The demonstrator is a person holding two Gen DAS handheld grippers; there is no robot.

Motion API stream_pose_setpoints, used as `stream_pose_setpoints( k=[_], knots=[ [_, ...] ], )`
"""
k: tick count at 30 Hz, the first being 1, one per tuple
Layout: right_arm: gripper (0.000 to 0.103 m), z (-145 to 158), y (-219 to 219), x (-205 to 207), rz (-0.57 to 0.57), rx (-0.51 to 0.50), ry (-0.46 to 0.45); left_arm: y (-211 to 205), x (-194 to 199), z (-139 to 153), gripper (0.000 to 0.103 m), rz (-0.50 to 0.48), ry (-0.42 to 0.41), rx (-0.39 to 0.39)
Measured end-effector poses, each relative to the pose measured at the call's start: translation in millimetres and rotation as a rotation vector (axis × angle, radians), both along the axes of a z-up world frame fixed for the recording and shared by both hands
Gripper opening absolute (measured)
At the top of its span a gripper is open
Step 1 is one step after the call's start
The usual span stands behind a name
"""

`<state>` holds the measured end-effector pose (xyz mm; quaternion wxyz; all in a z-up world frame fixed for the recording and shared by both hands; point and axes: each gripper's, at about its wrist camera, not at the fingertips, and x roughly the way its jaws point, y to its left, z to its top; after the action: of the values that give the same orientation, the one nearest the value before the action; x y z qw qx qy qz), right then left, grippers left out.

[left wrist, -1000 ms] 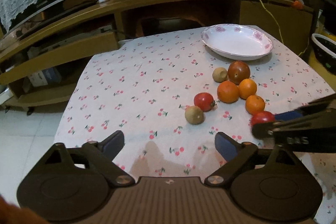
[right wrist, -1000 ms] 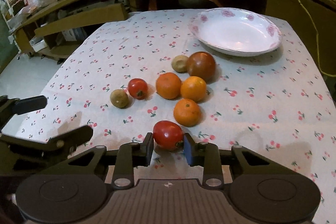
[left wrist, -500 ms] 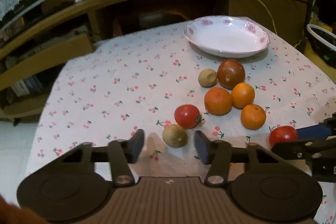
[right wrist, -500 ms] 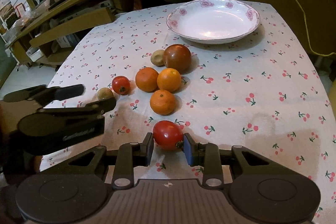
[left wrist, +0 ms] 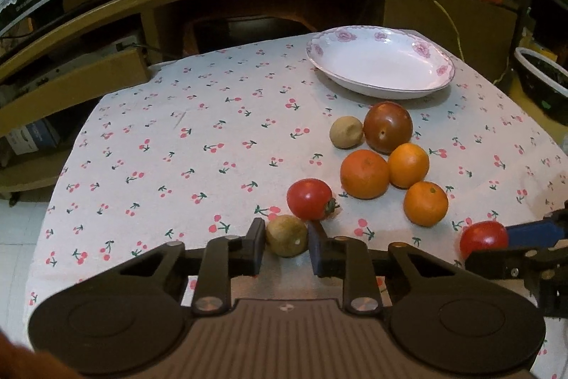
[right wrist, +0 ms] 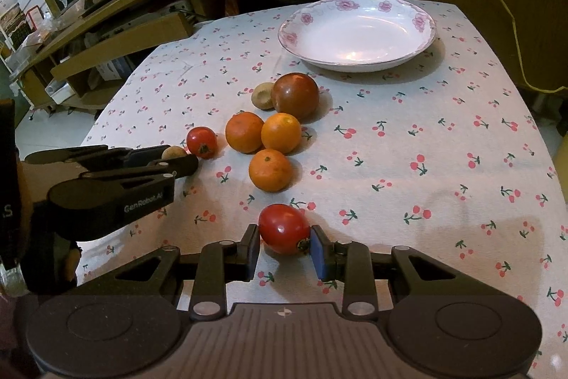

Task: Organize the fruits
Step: 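Grasp the large red tomato with the right tool while the left tool grasps the brown kiwi, then lift and carry the tomato and kiwi over the white plate with both tools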

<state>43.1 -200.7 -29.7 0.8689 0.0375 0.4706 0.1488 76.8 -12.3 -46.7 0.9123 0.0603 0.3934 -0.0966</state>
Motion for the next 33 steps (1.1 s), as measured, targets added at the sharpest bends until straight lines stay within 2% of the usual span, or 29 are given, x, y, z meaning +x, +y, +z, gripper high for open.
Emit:
stream_pose_setpoints(
  k=[11, 19, 26, 29, 33],
  knots=[
    [0.032, 3, -4, -9, 0.020, -0.022, -0.013, -10, -42, 13, 0.031, -0.084, 0.034, -0.008],
    [0.034, -1, -1, -19, 0.079, -0.081, -0.040, -17, -54, 6, 0.033, -0.122, 0.040, 0.040],
    [0.038, -2, -2, -20, 0.091, -0.073, -0.059, -12, -59, 4, 0.047, -0.113, 0.017, 0.045],
    [0.045, -2, -3, -21, 0.094, -0.066, -0.066, -11, -58, 3, 0.053, -0.105, 0.007, 0.049],
    [0.046, -2, -3, -21, 0.084, -0.075, -0.075, -13, -55, 2, 0.054, -0.106, -0.003, 0.047]
  ],
)
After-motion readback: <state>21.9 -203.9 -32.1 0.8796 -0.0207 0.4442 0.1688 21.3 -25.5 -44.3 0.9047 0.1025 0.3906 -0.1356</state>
